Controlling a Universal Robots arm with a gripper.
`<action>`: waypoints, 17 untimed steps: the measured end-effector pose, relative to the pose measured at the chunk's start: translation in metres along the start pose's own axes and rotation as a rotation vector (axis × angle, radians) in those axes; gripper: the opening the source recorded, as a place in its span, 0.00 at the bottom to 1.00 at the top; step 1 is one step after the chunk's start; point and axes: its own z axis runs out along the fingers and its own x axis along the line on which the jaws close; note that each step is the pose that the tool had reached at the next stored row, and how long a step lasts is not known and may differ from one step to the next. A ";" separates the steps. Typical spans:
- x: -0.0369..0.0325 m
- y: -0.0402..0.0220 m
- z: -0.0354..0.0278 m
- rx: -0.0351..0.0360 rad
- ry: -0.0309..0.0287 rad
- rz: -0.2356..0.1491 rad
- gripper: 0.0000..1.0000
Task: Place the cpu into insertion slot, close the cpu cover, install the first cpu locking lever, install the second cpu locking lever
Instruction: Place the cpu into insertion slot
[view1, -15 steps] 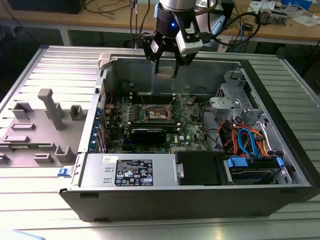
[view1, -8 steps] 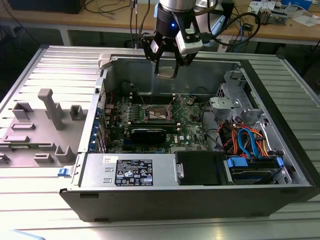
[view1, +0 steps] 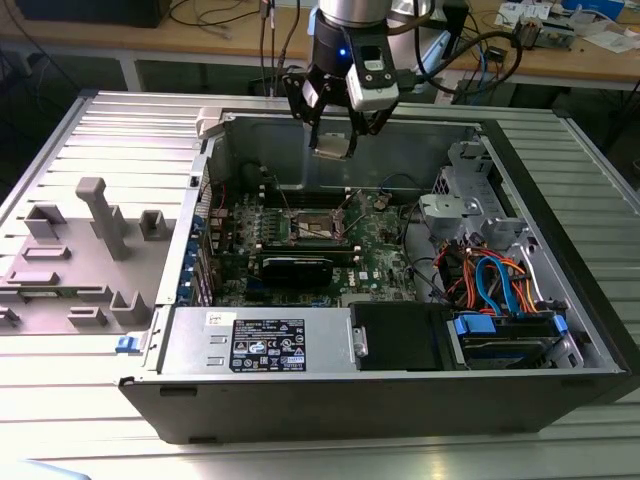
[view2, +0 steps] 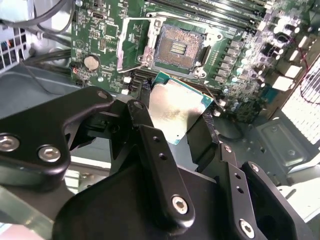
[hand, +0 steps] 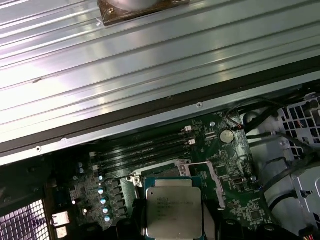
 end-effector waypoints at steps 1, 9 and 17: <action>0.0000 0.0000 0.0004 -0.0005 -0.0009 0.014 0.54; 0.0003 -0.0003 0.0027 -0.0035 -0.0075 0.112 0.54; 0.0002 -0.0004 0.0049 -0.0053 -0.0106 0.158 0.54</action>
